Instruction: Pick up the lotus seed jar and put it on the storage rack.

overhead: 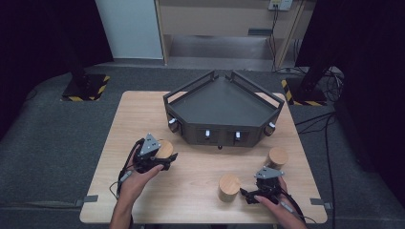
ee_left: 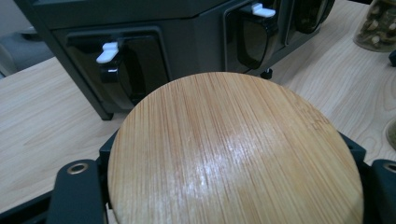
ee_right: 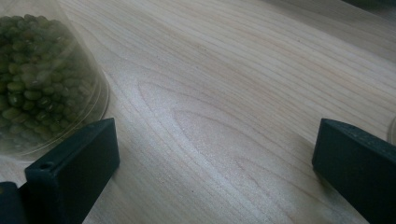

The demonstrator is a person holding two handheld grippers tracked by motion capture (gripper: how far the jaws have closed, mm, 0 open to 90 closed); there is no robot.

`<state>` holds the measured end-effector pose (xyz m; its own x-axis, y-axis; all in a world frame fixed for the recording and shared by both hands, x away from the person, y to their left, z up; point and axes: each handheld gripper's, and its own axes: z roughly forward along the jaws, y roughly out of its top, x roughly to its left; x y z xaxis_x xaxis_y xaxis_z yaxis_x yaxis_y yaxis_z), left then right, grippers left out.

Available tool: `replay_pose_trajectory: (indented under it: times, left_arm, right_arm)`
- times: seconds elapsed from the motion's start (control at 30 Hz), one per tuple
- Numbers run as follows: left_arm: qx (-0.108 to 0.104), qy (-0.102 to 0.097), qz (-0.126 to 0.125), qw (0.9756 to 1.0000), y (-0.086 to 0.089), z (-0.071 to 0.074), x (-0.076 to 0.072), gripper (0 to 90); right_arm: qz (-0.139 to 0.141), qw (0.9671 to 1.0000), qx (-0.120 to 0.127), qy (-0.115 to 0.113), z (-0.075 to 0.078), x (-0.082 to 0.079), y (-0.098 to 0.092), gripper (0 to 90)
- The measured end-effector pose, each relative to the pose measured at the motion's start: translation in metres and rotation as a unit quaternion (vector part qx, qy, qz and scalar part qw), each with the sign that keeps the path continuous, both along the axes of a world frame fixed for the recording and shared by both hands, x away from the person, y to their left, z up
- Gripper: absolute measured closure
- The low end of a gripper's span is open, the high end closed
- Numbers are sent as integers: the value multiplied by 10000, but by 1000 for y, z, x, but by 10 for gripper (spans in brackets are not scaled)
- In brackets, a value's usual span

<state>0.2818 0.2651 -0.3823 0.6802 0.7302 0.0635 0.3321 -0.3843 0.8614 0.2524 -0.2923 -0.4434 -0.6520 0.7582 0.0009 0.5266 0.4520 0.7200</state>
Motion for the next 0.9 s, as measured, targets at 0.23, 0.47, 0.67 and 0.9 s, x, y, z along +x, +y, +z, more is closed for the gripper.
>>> replay_pose_trajectory:
  times: [0.23,0.47,0.67,0.9]
  left_arm:
    - [-45,19,-123,9999,-5,3,4,243]
    - [-10,29,-235,9997,-10,6,8,243]
    - [3,14,-309,9995,-16,9,12,243]
    - [31,2,-370,9993,-21,14,17,243]
  right_arm:
    - [1,10000,0,0,0,0,0,7]
    - [0,10000,-1,0,0,0,0,8]
    - [0,10000,-1,-1,0,0,0,8]
    - [0,10000,-1,-1,0,0,0,8]
